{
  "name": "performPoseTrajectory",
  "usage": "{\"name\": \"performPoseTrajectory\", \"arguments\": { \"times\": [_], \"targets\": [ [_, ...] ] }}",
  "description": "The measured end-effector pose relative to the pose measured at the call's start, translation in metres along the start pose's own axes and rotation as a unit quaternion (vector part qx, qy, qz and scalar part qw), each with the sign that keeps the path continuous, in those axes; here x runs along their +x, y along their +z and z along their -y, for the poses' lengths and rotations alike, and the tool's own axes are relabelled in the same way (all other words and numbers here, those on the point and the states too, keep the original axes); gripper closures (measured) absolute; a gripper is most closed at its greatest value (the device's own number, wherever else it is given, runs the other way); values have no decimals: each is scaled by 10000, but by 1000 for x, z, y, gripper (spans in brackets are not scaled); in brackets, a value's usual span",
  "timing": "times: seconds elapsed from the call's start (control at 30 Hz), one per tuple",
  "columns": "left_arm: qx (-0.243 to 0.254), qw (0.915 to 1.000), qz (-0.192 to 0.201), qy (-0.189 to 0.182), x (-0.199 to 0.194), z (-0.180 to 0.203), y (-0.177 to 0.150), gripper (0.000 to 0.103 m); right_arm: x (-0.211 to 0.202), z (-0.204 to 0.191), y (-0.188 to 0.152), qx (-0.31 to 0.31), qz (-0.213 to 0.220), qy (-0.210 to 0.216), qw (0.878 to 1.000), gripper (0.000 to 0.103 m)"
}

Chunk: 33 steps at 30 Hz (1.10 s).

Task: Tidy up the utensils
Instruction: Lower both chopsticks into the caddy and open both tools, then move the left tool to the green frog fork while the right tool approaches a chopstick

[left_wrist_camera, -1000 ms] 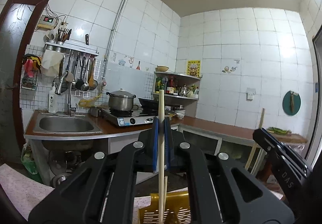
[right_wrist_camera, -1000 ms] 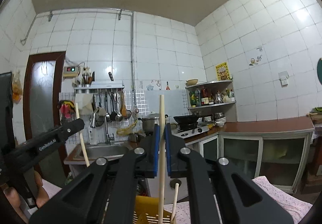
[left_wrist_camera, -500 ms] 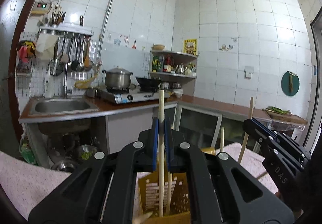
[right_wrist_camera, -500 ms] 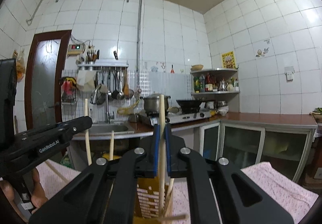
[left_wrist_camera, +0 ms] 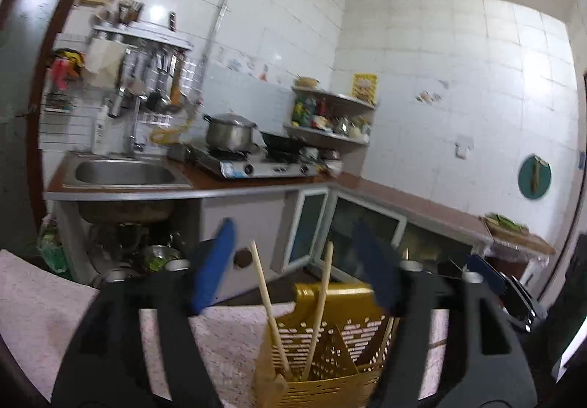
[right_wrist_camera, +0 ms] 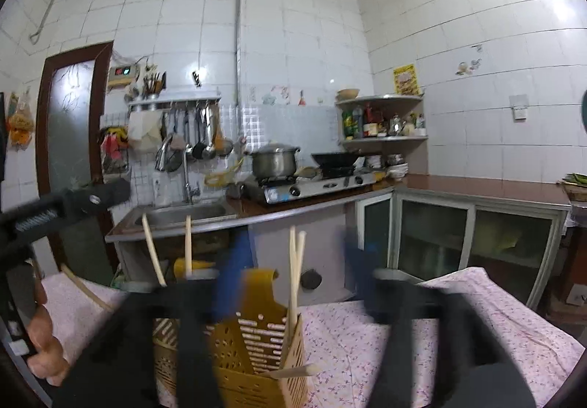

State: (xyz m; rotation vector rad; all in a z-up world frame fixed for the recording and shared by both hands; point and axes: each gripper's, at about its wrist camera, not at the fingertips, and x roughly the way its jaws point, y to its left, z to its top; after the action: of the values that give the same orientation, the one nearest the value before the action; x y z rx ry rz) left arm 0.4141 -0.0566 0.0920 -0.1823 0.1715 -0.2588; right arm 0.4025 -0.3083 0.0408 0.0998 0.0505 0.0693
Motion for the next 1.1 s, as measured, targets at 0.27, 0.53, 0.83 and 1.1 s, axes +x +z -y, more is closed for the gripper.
{"name": "performPoseTrajectory", "arguments": {
  "times": [0.27, 0.53, 0.83, 1.1],
  "targets": [
    [-1, 9994, -90, 325, -62, -20, 24, 5, -44, -11, 23, -141, -219, -31, 9997, 17],
    [34, 9948, -865, 531, -124, -44, -13, 5, -102, -24, 12, -202, -795, -101, 9966, 4],
    [76, 9755, -2047, 806, -146, -62, -83, 5, -122, -16, -46, 147, -2224, -268, 9745, 4],
    [179, 9369, -3398, 802, -128, -64, -140, 5, -113, -7, -97, 558, -3318, -541, 9402, 4]
  ]
}}
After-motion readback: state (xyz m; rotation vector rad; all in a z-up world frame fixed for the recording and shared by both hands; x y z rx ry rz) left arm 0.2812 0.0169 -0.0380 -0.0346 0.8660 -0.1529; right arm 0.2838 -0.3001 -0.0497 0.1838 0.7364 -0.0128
